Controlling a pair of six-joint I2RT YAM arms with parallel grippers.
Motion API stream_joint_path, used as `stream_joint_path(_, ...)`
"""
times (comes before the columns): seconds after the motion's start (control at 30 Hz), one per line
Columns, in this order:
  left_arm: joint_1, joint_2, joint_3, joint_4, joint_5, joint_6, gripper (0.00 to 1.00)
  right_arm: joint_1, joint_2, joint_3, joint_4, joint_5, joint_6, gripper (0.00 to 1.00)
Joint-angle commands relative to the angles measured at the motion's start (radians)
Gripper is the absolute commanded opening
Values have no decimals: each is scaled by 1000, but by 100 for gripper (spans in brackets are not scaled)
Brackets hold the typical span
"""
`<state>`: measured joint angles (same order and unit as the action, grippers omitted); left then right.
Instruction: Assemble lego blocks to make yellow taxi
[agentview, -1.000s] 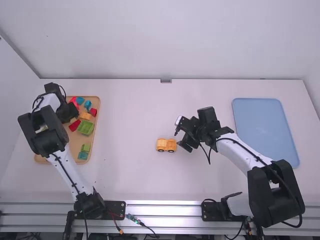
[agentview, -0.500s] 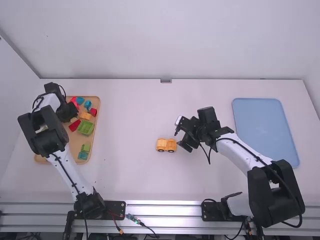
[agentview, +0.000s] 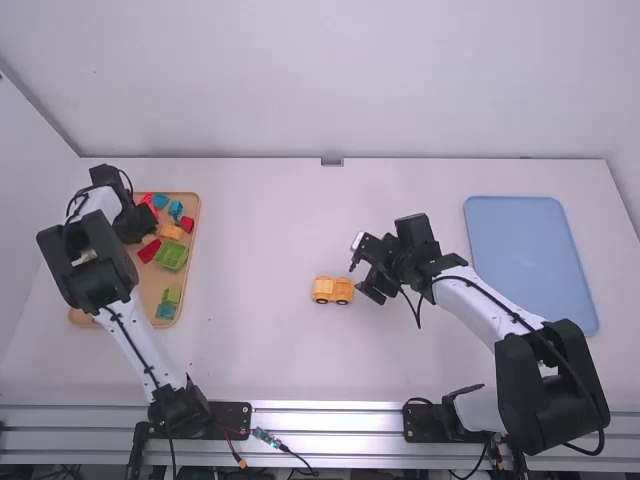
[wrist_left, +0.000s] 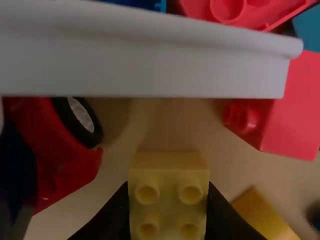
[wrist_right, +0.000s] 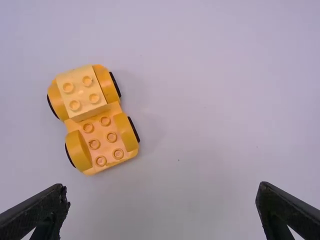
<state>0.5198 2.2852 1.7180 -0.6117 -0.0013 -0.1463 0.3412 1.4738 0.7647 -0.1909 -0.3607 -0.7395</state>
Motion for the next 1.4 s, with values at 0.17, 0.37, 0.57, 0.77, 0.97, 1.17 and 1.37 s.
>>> stream_joint_path(0.17, -9, -1, -21, 2, 11, -12, 15, -2, -11, 21, 2, -5, 3, 99)
stream_joint_path(0.37, -10, -74, -21, -21, 11, -12, 2, -2, -11, 21, 28, -5, 7, 99)
stream_joint_path(0.57, -56, -211, -21, -75, 11, -19, 2, -3, -12, 21, 72, 32, 95, 99)
stream_joint_path(0.77, -167, -330, -21, -142, 11, 38, 2, -34, -13, 22, 109, 46, 181, 99)
stream_joint_path(0.97, -363, -368, -21, -188, 8, 180, 2, -92, -13, 62, 89, 48, 322, 99)
stream_joint_path(1.17, -573, -369, -24, -176, 12, 278, 2, -156, -56, 112, -25, 50, 367, 99)
stream_joint_path(1.37, -750, -371, -49, -136, 152, 435, 2, -246, -211, 53, -10, 133, 479, 99)
